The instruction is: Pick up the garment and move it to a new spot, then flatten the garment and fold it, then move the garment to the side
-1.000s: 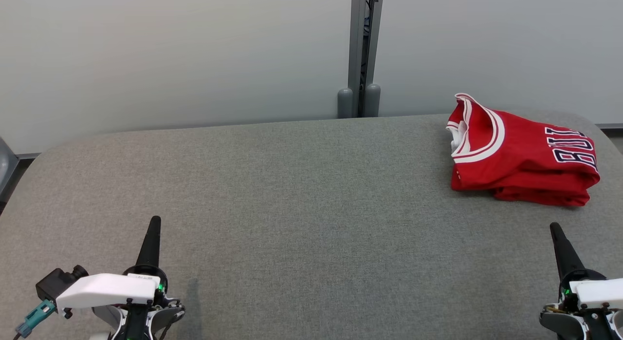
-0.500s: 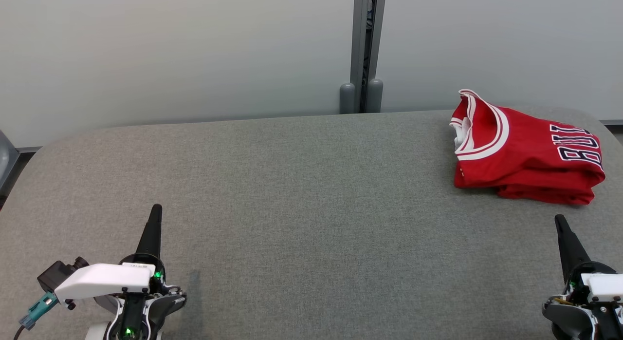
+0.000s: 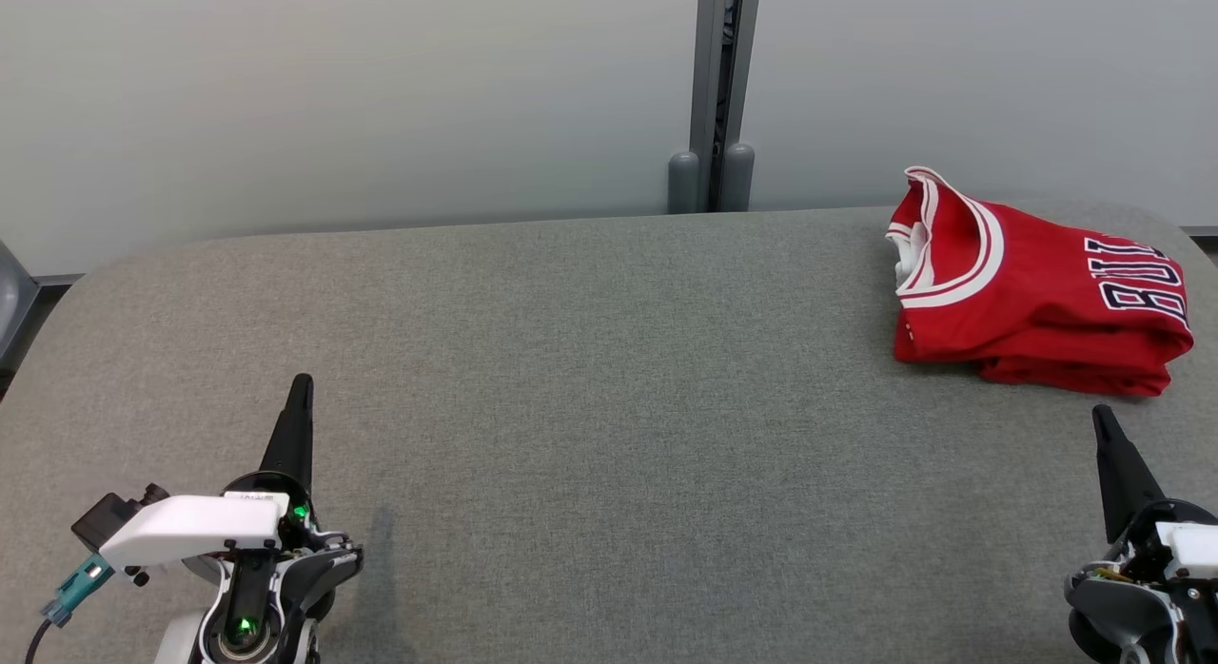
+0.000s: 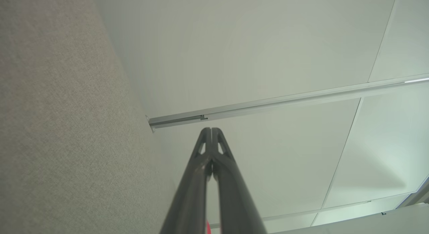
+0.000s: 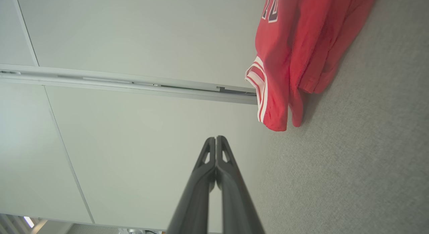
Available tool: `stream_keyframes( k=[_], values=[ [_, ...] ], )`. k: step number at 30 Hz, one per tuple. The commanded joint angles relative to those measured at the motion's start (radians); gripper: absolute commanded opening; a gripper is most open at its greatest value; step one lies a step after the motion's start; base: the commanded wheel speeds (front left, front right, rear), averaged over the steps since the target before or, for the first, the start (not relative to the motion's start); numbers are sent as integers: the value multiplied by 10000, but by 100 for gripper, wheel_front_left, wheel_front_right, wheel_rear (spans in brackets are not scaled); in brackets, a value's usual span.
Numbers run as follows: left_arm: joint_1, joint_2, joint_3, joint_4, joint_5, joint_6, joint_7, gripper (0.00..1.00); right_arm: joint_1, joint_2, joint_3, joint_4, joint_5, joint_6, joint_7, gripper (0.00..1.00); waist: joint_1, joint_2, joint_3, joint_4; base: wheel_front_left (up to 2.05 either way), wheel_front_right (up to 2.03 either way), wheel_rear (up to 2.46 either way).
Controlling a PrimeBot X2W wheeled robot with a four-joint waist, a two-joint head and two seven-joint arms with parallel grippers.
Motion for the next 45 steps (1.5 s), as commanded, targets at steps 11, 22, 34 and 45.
stream_keyframes(
  k=[11,22,34,45],
  values=[
    [-451,-19,133,121,-749,-149,232,0,-226,66,-264,-64,770,11,302,0,0,-1,121,44,0,0,0],
    [-462,-21,128,106,-742,-146,229,0,-183,53,-266,-61,753,12,283,0,0,-1,126,46,0,0,0],
    [-462,-21,127,106,-743,-146,228,0,-183,53,-261,-61,753,12,283,0,0,-1,126,46,0,0,0],
    [-461,-21,126,105,-744,-146,227,0,-183,51,-265,-61,753,12,283,0,0,-1,126,46,0,0,0]
  ],
)
